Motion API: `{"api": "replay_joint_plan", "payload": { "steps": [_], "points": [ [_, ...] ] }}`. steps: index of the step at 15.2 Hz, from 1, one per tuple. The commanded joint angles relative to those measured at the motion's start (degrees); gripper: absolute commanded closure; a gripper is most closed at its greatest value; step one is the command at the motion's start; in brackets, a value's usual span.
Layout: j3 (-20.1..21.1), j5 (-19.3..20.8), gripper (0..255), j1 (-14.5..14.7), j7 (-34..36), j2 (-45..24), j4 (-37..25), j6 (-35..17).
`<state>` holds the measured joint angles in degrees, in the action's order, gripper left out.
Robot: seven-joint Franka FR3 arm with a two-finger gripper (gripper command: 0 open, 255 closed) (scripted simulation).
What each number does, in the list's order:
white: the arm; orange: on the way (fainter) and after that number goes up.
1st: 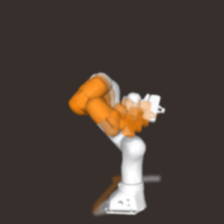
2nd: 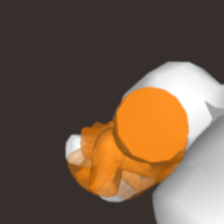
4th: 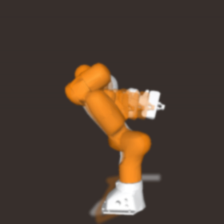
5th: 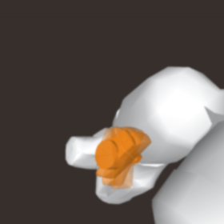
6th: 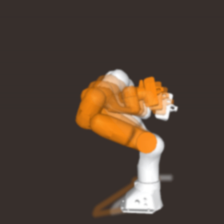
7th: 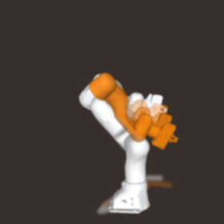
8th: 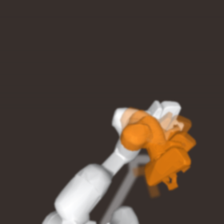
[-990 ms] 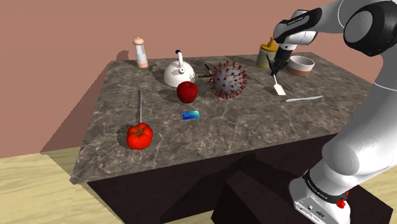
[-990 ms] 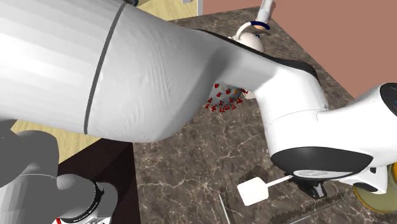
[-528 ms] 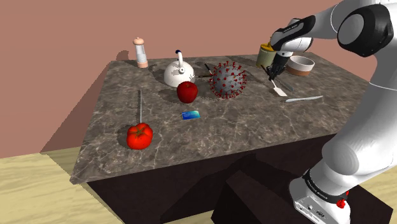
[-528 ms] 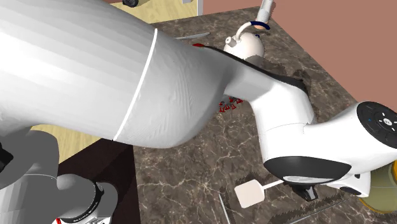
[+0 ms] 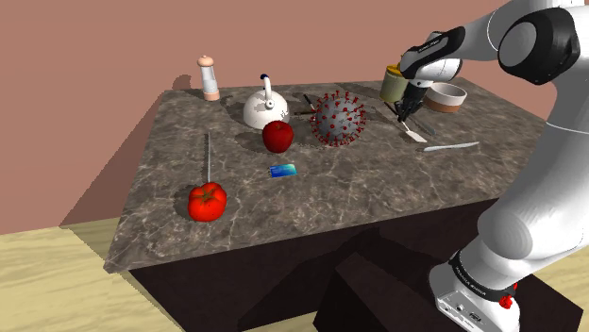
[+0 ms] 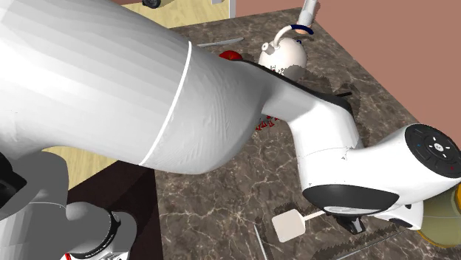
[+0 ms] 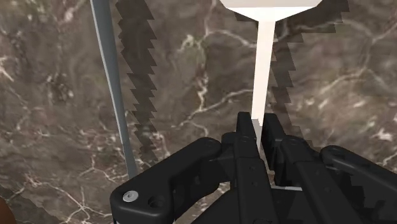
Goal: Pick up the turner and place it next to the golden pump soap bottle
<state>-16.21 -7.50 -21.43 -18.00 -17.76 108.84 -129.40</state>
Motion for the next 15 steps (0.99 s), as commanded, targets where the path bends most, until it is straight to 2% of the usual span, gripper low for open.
{"api": "replay_joint_plan", "payload": {
  "steps": [1,2,7,11,15],
  "points": [
    [0.0,0.0,255,0.0,0.0,0.0,0.0,0.0],
    [0.0,0.0,0,0.0,0.0,0.0,0.0,0.0],
    [0.0,0.0,0,0.0,0.0,0.0,0.0,0.0],
    [-0.57,1.59,0,0.41,1.03,3.79,-2.43,6.04],
    [-0.57,1.59,0,0.4,1.03,3.79,-2.43,6.04]
  ]
}}
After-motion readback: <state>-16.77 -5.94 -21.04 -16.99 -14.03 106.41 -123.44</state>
